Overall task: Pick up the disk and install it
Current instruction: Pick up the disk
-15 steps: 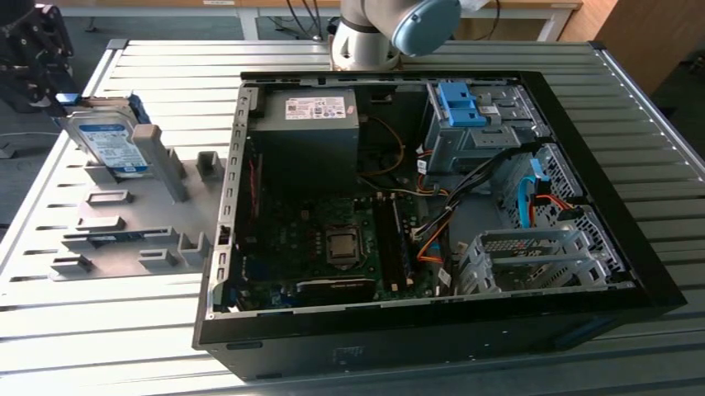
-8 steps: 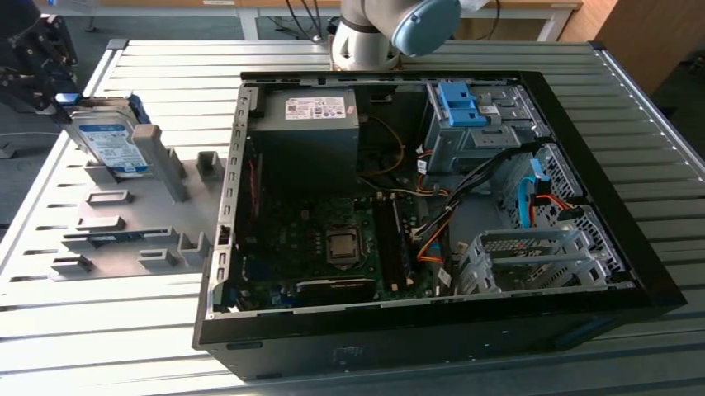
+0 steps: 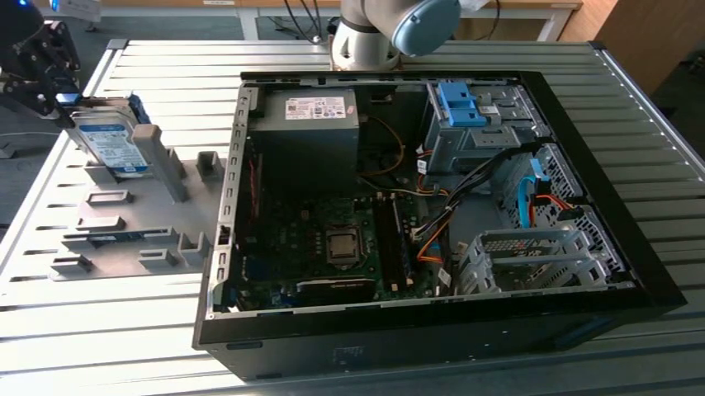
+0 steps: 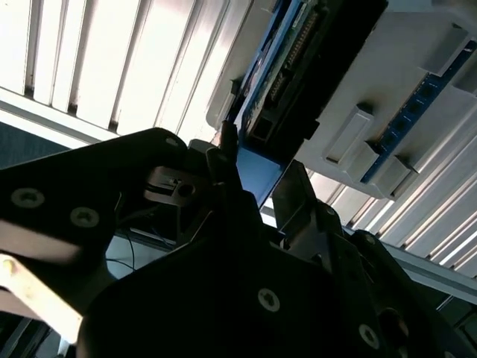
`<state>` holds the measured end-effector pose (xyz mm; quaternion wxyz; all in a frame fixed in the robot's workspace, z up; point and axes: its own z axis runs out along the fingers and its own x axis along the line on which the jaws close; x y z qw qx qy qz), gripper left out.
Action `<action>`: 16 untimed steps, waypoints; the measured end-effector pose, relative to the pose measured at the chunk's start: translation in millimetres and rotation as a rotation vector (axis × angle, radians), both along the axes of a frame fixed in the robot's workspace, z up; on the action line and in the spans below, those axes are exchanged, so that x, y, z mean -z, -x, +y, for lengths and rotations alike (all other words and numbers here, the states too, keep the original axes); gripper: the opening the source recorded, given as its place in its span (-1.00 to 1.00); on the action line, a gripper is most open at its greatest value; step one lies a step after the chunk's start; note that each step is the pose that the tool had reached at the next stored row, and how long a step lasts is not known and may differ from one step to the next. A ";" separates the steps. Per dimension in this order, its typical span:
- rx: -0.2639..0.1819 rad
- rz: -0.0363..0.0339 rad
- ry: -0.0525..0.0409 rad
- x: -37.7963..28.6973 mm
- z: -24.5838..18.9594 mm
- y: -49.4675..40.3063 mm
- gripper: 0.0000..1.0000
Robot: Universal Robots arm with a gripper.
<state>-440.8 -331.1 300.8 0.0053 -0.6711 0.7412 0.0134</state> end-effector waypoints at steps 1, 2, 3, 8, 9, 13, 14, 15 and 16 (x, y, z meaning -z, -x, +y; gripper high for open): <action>0.000 0.0000 0.0000 0.0 0.0 0.0 -0.08; 0.000 0.0000 0.0000 0.0 0.0 0.0 -0.08; 0.000 -0.0002 0.0000 0.2 0.0 0.0 -0.22; 0.000 -0.0004 -0.0002 0.3 0.1 0.0 -0.20; 0.000 -0.0005 -0.0002 0.4 0.4 0.0 -0.07; 0.000 -0.0003 -0.0001 2.1 3.0 0.0 -0.07; 0.000 -0.0002 -0.0001 2.7 3.6 0.0 -0.07; 0.000 -0.0002 -0.0001 3.2 3.9 0.0 -0.07; 0.000 -0.0004 -0.0002 3.9 4.0 0.0 -0.07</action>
